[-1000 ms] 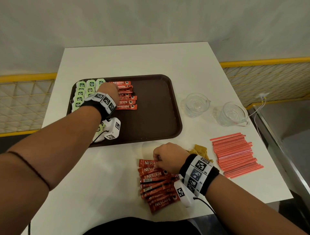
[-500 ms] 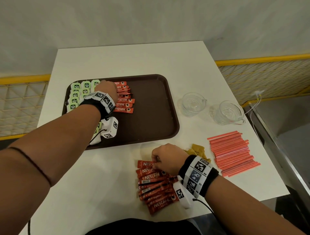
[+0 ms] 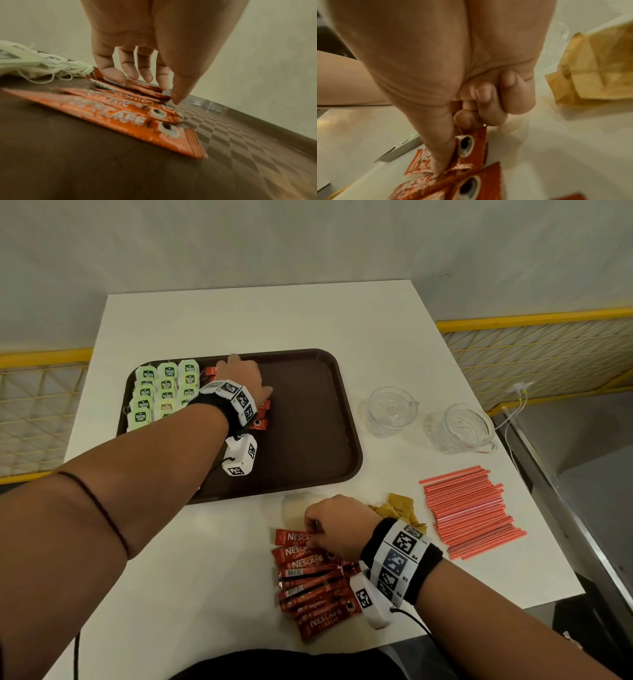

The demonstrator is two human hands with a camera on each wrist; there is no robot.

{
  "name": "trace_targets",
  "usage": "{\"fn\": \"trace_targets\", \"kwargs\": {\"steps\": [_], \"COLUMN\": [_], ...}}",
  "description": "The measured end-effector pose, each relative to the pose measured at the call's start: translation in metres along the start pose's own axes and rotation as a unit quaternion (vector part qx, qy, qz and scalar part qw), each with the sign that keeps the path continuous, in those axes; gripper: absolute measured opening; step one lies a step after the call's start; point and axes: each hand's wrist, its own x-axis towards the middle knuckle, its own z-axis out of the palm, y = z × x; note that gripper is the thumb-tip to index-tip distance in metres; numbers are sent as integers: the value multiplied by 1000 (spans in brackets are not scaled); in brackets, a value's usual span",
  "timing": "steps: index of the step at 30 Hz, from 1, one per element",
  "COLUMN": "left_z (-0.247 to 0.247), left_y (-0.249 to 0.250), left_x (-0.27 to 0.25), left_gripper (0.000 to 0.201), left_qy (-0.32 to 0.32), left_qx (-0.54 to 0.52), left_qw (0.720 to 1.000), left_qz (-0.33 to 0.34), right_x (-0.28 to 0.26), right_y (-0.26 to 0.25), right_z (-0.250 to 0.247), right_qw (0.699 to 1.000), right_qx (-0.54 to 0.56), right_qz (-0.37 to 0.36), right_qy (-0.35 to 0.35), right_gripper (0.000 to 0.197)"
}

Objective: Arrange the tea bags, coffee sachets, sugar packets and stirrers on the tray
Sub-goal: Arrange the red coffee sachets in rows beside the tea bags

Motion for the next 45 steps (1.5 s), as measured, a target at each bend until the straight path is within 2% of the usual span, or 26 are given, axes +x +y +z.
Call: {"fn": "trace_targets", "kwargs": {"steps": [5,8,11,15,23,28,34,36,38,41,43,45], "left_z": [-6,-2,4,7,2,12,-1,-9,-18,-31,-25,-14], "left_y": [0,-3,-2,-1,-7,-12,-5,-4,0,6,6,5], "left_x": [-2,-7,-15,-18,-31,-45,-55,-72,-98,-139,-157,-167], "left_gripper": [34,27,33,34,30,36,28,25,26,26,25,23], "left_qy": [14,-9,-40,-31,-19,-63,-43,-13,-12,-109,-158,-148], "left_qx": [-24,-51,-21,-7,-52,-53,-84,-136,-191,-239,-204,-147], "left_qw": [999,997,998,999,998,995,995,989,976,944,933,938], "left_qz": [34,51,53,36,39,59,29,47,102,198,251,277], "right_x": [1,3,6,8,8,7,6,4,2,1,2,0], "right_y": [2,2,0,-1,3,3,5,5,6,7,8,8], "right_z": [1,0,-1,0,2,1,-6,-11,-16,-22,-25,-28], "right_qw": [1000,1000,1000,1000,1000,999,996,993,989,985,978,972], "right_qx": [9,14,14,10,12,15,25,42,61,71,76,87], "right_qz": [1,-2,-9,-15,-19,-33,-44,-59,-69,-71,-78,-84], "right_qy": [-1,-3,-2,-10,4,18,68,98,119,143,178,202], "right_gripper": [17,17,16,17,15,13,9,10,11,11,13,13]}}
